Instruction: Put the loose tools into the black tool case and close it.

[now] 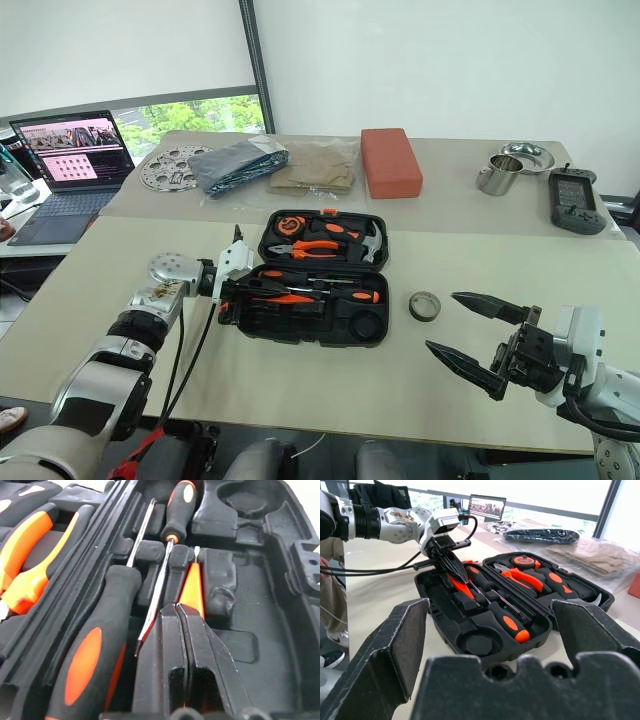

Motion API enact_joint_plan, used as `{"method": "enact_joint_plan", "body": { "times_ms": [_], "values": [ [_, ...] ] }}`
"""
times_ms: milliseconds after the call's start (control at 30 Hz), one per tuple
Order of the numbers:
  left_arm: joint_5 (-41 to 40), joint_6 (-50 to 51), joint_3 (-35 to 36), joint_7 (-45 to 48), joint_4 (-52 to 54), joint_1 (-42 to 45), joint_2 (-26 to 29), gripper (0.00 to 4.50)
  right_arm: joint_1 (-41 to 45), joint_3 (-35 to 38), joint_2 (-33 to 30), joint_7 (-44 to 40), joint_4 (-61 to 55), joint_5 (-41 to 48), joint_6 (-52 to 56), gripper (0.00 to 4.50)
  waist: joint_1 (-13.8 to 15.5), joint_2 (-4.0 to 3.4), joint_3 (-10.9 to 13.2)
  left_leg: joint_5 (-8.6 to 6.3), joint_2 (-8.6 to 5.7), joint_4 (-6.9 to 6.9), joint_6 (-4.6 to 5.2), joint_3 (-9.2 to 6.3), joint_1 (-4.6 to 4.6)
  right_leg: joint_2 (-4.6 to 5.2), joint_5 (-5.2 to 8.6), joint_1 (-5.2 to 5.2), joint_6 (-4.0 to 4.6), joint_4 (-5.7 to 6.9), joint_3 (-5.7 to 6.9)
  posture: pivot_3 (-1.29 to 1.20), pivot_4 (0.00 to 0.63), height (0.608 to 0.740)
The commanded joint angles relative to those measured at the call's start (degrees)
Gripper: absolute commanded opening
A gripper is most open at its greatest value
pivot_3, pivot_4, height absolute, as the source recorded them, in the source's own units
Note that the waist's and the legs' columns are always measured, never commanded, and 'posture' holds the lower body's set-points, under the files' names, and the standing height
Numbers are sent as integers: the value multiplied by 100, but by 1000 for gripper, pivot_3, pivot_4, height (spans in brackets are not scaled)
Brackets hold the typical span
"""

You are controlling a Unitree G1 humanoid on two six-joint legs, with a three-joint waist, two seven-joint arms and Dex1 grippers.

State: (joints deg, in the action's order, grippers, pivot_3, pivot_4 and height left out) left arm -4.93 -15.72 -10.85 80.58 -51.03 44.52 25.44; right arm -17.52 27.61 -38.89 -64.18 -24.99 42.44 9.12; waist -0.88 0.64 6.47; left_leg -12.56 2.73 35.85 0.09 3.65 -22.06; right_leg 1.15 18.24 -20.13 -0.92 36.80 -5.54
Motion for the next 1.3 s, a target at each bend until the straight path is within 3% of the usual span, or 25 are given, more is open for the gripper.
{"method": "enact_joint_plan", "body": {
  "times_ms": [33, 300, 533, 667, 767, 900, 1000, 1100, 1200, 1300],
  "values": [
    [221, -53, -133, 92, -166, -93, 12, 70, 28, 82, -49, 22, -186, 73, -27, 4500, -3, -2, -2, 0, 0, 0, 0, 0, 0, 0, 0, 0, 0, 0, 0, 0, 150, 740],
    [87, -99, 51, -45, 1, -127, -6, 70, 58, -101, -302, 374, -220, -348, 269, 4500, 1, -3, -3, 0, 0, 0, 0, 1, 0, 0, 0, 0, -1, 2, 0, 0, 150, 740],
    [-485, 753, 598, -171, 1220, -317, 315, 70, 124, -210, -431, 478, -171, -492, 401, 4500, -7, 1, 1, 0, 2, -1, 0, -1, -12, -1, 1, -12, -1, 0, 2, 0, 150, 740],
    [-923, 1713, 1211, -926, 2469, -811, 552, 70, 235, -268, -325, 318, -113, -287, 361, 4500, -12, 0, 0, 0, 8, -4, 0, -3, -12, -1, 0, -12, 0, -2, 2, 0, 150, 740],
    [-1146, 2300, 1595, -1527, 3449, -1347, 649, 853, 311, -326, -300, 257, -48, -298, 343, 4500, -16, -2, -1, 0, 14, -4, 0, -4, -9, 2, 0, -10, 0, -1, 0, 0, 150, 740],
    [-1196, 3148, 1933, -2466, 4589, -2106, 741, 2349, 437, -410, -305, 177, 6, -277, 352, 4500, -2, -2, -1, 0, 15, -4, 0, -7, -4, 7, 0, -6, 0, 1, 1, 0, 150, 740],
    [-1083, 3923, 2097, -3538, 5642, -2812, 485, 3594, 631, -473, -349, 84, 53, -182, 393, 4500, 1, 0, 0, 0, 16, -5, 0, -8, -2, 13, 0, -3, -1, 0, 0, 0, 150, 740],
    [-964, 4757, 2101, -4765, 6590, -3239, -68, 4478, 876, -527, -389, 53, 90, -105, 458, 4500, 9, 3, 2, 0, 14, -4, 0, -9, -1, 23, 1, 0, -3, 0, -1, 0, 150, 740],
    [-808, 5431, 2150, -5850, 7026, -3267, -669, 4478, 983, -548, -396, 4, 110, -64, 521, 4500, 55, 11, 5, 0, 10, 1, 0, -15, -4, 25, -2, 2, -7, -1, 3, 0, 150, 740],
    [-439, 5797, 1920, -6559, 7061, -3135, -936, 4478, 1048, -579, -420, -45, 143, -72, 570, 4500, 44, 11, 5, 0, 8, -1, 0, -16, -3, 19, -2, 2, -7, -2, -1, 0, 150, 740]
  ]
}}
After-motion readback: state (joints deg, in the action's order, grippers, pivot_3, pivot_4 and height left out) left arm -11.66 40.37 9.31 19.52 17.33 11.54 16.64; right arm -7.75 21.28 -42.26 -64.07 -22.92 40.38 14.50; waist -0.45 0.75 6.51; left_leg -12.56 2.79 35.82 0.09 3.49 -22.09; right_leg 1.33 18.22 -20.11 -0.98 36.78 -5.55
